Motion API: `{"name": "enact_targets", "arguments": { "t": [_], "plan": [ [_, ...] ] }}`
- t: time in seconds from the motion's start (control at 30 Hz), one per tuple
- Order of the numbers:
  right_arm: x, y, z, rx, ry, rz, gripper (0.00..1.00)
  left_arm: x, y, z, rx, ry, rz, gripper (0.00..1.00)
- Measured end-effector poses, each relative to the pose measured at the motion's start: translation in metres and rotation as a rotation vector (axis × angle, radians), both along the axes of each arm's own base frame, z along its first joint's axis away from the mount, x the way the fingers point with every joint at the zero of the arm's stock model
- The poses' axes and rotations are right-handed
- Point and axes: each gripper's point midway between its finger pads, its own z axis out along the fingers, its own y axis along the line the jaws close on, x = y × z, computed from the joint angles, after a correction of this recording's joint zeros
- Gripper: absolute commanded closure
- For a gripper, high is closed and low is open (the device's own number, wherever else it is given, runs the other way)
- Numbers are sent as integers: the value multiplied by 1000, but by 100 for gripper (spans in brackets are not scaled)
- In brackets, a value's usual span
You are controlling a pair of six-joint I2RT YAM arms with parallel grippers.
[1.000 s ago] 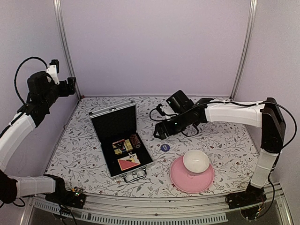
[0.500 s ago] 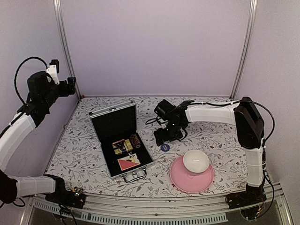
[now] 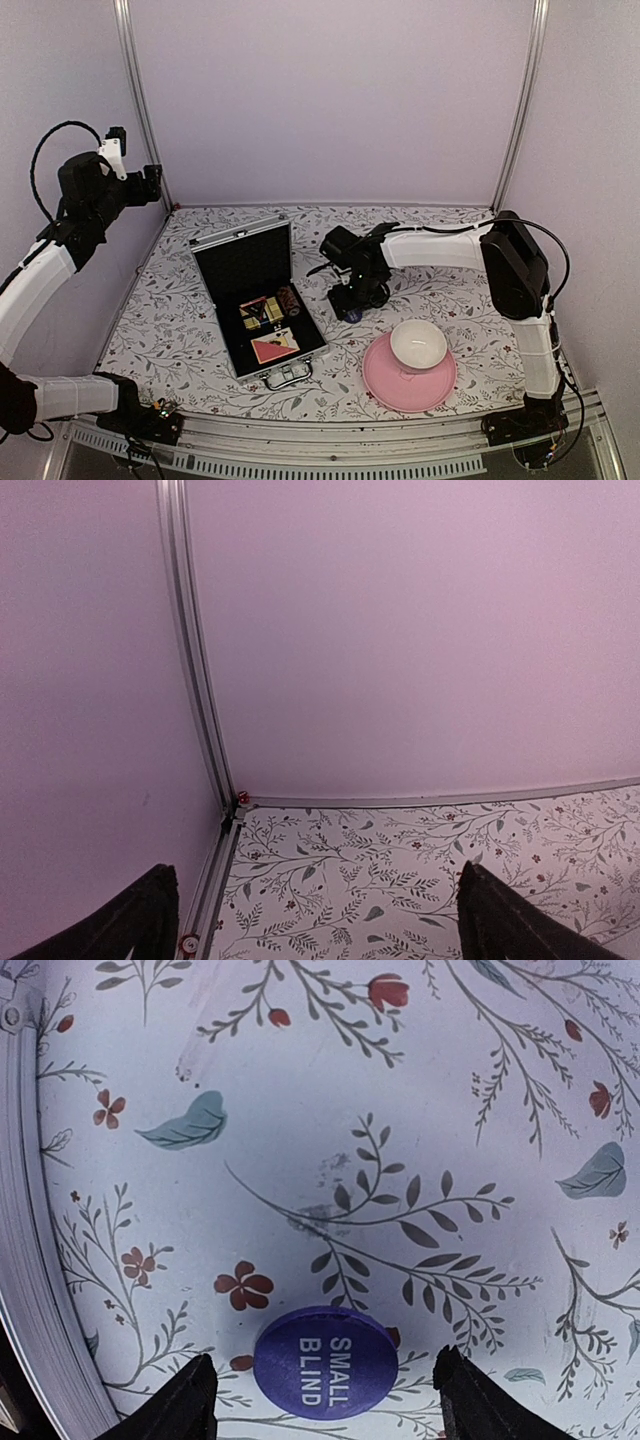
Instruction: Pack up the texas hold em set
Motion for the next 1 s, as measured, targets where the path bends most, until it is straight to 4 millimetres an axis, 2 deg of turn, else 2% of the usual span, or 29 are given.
{"name": "enact_targets", "arguments": {
  "t": [0.27,1.0],
  "plan": [
    [-3,-5,-6,-39,1,-2,28,0,0,0,0,-1,-1,3],
    [-9,0,-8,-45,13,-3,39,-1,-1,1,0,-4,-3,3]
  ]
}}
